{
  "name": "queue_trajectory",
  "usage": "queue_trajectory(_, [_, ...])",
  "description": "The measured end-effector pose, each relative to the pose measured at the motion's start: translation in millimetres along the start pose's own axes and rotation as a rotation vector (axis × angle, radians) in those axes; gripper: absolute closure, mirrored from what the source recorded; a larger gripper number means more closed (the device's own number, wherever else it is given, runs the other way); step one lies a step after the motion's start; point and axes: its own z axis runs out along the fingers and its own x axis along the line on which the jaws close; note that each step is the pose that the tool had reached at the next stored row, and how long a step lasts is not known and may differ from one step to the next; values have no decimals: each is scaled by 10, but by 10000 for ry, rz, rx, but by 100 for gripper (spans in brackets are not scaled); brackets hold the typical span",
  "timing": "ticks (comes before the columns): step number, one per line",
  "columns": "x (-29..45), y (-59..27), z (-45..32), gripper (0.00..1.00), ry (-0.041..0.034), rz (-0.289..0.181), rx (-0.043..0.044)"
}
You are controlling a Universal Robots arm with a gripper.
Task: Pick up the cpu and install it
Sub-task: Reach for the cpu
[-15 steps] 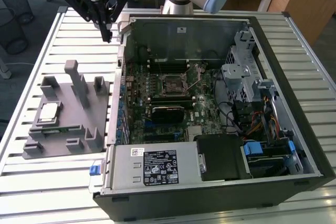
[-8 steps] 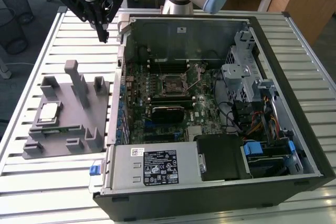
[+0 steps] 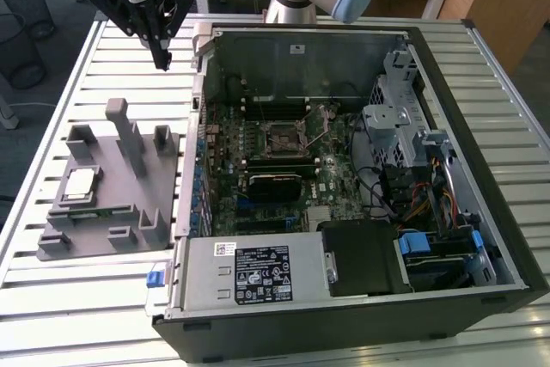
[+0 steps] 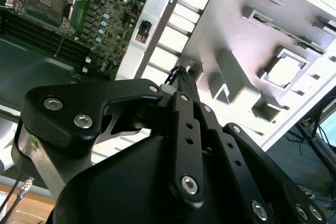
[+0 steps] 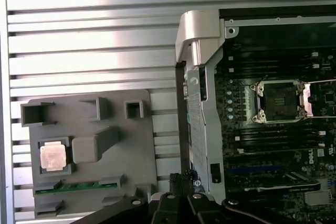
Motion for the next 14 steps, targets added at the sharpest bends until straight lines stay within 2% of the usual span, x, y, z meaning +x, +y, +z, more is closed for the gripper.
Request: queue_trajectory(14, [168, -13, 3, 89, 0, 0, 0])
